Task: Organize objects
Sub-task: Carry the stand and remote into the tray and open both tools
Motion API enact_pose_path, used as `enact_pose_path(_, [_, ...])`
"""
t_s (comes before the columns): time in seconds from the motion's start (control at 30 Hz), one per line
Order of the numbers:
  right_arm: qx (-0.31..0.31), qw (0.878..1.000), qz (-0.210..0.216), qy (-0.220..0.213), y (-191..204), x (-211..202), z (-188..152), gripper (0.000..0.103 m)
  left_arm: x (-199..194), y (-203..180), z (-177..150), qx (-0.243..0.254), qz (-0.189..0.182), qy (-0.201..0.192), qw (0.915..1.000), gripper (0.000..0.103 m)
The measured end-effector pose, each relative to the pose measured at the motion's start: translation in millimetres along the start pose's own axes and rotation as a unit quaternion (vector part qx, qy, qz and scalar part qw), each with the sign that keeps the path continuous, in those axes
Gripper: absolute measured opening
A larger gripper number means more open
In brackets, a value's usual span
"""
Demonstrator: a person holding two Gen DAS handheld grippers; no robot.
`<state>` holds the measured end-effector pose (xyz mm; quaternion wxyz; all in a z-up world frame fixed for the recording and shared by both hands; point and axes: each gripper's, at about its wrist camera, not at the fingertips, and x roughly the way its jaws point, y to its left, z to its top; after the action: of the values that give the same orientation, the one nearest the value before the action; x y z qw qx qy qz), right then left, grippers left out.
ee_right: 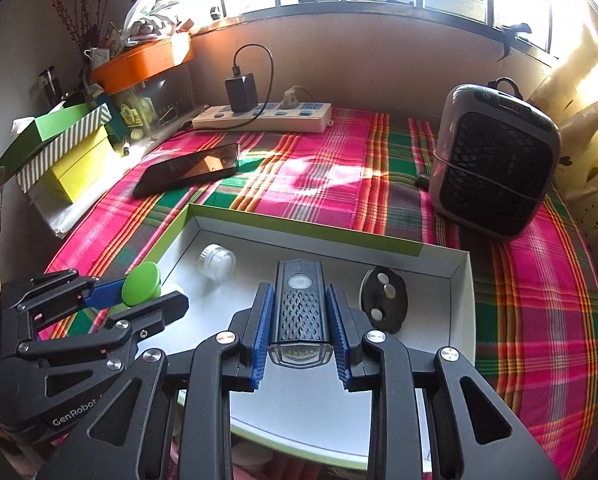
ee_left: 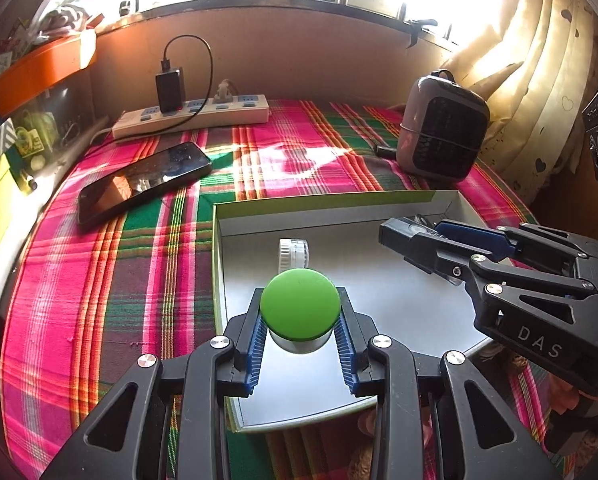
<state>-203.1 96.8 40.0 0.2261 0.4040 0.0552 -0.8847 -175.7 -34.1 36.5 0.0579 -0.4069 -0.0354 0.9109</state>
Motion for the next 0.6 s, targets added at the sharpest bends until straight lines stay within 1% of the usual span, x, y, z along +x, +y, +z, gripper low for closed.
enact_pose_path(0.27, [-0.009,1.0,0.001,0.013,0.0,18.9,7.1,0.028,16.1,3.7,1.6,-0.004,0.003,0.013,0.9999,0.03])
enact_pose_path(0.6, [-0.016,1.0,-0.001,0.017,-0.9,27.0,8.1,0.029,22.0,0.1,2.3,0.011,0.007,0.011,0.9999,0.03])
